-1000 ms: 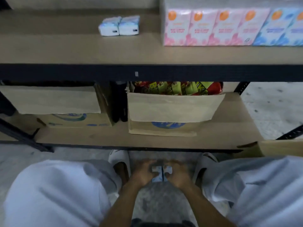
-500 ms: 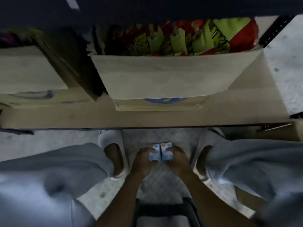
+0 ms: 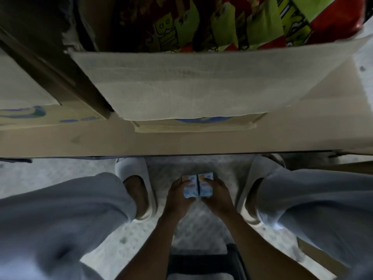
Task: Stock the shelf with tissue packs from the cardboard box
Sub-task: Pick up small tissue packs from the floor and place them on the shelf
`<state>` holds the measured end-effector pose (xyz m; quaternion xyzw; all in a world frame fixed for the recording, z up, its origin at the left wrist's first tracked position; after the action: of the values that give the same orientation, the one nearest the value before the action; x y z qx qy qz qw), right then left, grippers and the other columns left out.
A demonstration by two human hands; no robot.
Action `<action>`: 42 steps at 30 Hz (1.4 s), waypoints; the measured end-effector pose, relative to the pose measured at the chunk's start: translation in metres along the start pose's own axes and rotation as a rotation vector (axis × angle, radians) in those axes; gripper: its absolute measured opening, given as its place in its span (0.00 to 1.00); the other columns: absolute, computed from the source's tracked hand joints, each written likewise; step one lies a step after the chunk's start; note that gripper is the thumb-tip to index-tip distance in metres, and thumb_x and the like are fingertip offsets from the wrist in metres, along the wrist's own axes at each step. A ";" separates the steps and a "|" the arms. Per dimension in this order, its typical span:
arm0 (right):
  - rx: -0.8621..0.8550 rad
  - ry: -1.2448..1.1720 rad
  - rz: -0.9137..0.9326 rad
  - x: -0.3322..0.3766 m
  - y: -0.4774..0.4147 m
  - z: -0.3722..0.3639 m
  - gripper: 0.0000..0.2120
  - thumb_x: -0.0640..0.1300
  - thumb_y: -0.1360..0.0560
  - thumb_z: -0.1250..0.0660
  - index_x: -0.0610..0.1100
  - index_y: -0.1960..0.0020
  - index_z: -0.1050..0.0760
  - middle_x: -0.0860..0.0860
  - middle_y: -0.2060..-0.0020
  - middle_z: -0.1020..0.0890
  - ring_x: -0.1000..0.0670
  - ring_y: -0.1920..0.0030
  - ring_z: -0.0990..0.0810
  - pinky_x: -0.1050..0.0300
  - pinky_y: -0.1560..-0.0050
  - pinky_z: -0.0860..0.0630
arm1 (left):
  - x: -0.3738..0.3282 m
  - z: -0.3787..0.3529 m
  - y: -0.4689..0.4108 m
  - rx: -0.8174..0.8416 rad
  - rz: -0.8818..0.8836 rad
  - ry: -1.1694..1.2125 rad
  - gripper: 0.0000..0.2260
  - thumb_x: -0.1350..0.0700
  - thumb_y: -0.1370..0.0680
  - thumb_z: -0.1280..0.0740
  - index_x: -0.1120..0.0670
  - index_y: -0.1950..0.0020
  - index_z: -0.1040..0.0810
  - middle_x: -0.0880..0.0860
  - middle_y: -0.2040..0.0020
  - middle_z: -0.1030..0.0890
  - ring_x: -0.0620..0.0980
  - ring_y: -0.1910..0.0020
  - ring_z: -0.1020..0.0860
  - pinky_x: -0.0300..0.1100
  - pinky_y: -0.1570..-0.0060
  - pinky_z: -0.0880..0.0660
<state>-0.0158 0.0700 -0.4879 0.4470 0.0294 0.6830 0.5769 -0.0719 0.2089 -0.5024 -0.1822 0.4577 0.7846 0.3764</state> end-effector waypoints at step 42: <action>-0.178 -0.297 0.043 0.030 0.037 0.039 0.23 0.42 0.41 0.20 0.36 0.49 0.18 0.43 0.53 0.17 0.50 0.54 0.19 0.79 0.57 0.31 | -0.029 0.044 0.039 -0.141 -0.168 0.322 0.19 0.53 0.41 0.26 0.33 0.56 0.18 0.41 0.51 0.20 0.55 0.48 0.19 0.57 0.50 0.20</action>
<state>-0.0168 0.0637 -0.4269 0.4904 -0.1263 0.6216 0.5976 -0.0800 0.2229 -0.4393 -0.3691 0.4391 0.7411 0.3489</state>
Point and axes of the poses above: each hand's wrist, its own y-axis away from the middle knuckle, its own z-axis out of the back of the hand, x = y × z, the point moved 2 cm from there along -y, towards the middle knuckle
